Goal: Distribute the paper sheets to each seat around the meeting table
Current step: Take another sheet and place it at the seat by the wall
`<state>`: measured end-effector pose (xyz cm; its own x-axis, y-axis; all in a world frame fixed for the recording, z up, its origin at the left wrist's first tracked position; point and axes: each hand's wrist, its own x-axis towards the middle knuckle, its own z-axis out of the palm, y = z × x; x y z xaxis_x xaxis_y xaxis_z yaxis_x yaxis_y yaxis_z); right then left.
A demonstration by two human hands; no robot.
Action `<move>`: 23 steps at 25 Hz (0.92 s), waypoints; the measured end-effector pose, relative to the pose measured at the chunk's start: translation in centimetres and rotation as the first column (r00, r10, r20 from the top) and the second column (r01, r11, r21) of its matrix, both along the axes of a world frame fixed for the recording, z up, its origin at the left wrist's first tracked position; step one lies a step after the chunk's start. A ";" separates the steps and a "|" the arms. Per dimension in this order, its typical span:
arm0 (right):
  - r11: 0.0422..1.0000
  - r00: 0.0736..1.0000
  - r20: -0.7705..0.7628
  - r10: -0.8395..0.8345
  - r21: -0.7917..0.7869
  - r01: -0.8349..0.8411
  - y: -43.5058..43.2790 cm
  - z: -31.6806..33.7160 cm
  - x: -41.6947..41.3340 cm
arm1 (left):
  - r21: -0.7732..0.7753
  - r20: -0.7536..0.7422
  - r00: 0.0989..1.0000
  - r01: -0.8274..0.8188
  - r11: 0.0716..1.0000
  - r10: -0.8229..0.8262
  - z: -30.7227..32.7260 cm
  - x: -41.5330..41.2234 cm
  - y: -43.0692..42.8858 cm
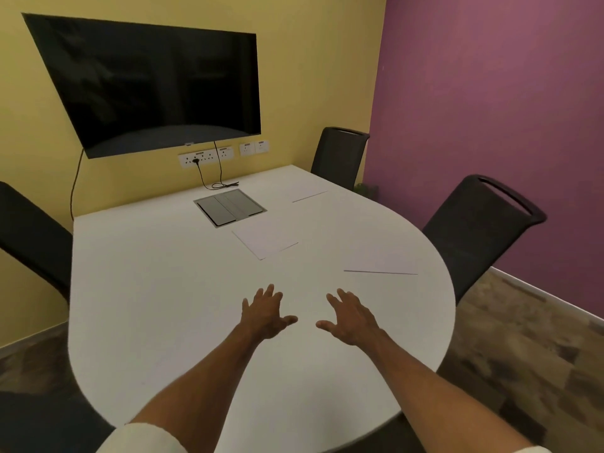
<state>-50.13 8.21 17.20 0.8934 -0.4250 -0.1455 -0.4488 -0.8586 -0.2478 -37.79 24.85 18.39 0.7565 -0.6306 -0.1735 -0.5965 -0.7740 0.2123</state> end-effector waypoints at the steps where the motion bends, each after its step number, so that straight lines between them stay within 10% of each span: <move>1: 1.000 1.000 0.010 -0.002 -0.002 0.002 -0.8 0.1 -0.4 | -0.007 -0.004 1.000 -0.012 1.000 0.012 -0.1 -0.7 -0.9; 23: 0.986 0.987 0.024 0.161 -0.036 -0.161 -17.0 -1.5 18.8 | -0.091 -0.022 0.959 -0.284 0.955 0.283 -4.6 12.9 -17.2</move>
